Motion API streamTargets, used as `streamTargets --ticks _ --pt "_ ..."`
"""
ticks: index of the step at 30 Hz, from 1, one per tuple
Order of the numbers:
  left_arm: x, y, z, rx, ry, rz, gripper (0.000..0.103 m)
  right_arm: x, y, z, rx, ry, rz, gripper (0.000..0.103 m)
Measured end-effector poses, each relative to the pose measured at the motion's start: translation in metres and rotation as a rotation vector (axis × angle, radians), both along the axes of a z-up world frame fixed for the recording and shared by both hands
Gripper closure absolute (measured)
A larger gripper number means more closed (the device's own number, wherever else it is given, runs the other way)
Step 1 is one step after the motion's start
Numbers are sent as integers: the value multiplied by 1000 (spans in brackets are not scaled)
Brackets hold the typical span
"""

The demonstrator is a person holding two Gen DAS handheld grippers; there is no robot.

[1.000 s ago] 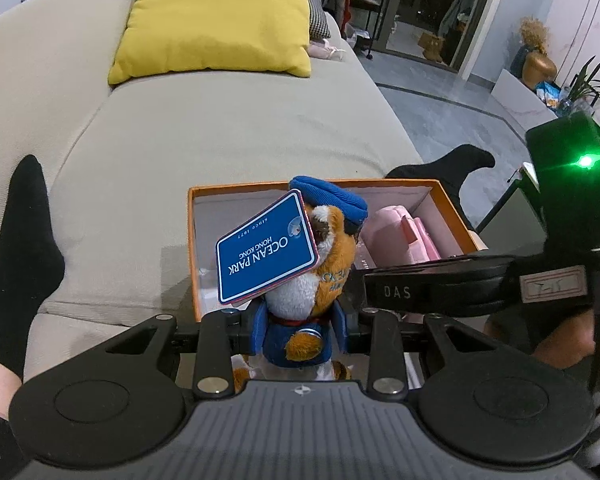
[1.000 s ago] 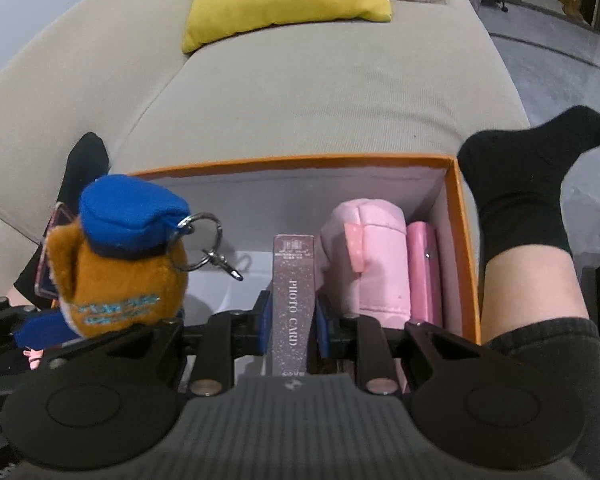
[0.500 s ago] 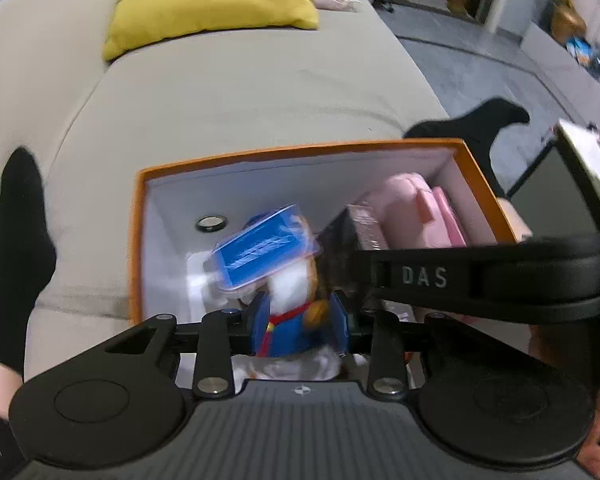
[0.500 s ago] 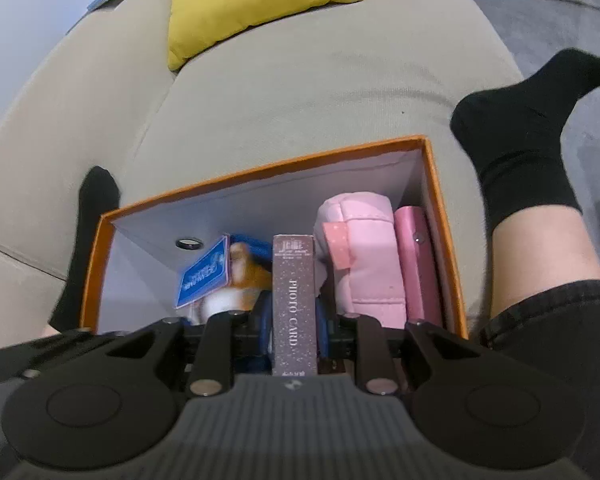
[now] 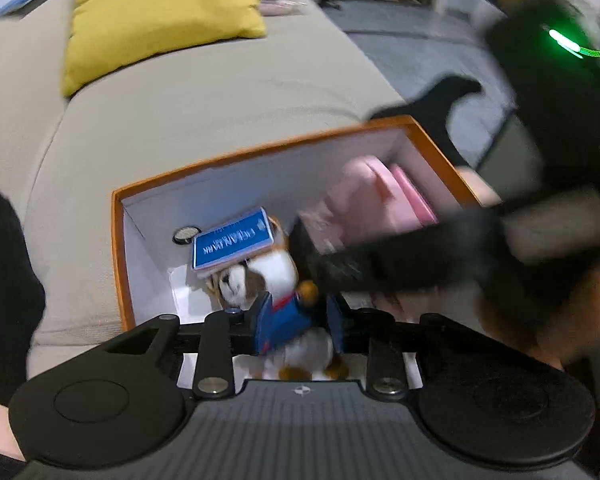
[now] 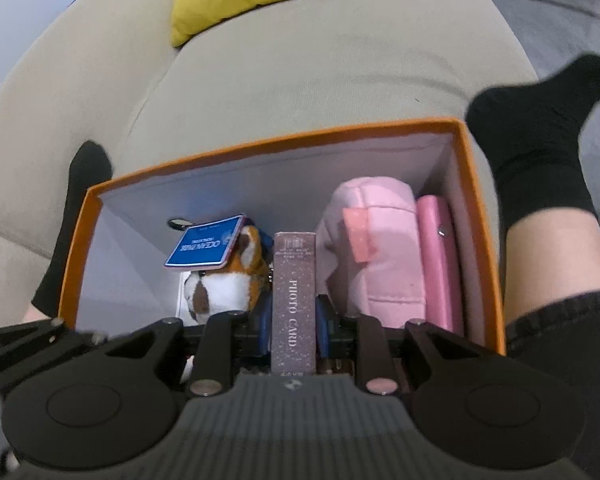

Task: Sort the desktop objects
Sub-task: 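Open the left gripper to drop the bear while the right releases the photo card box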

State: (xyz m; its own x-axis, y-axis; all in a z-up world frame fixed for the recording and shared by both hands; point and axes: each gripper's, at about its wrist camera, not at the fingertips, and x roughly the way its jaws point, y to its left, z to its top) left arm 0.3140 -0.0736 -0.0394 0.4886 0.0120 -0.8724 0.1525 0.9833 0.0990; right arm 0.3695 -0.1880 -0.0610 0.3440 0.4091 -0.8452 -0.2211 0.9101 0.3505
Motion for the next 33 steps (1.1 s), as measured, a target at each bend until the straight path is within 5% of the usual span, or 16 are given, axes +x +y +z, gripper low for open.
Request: streamTargets --ticks 6,15,28,33 --pt "-19 -9 -4 44 29 -95 51 -8 -3 11 9 -28 28 75" --pt "-9 -12 -25 107 76 -124 50 -29 -29 61 -114 -162 123 70" --pt "19 -5 -47 56 149 -85 48 -26 -13 35 -267 -190 212 72" --pt "21 2 -47 -53 141 -101 58 -32 -14 38 -275 -230 202 87"
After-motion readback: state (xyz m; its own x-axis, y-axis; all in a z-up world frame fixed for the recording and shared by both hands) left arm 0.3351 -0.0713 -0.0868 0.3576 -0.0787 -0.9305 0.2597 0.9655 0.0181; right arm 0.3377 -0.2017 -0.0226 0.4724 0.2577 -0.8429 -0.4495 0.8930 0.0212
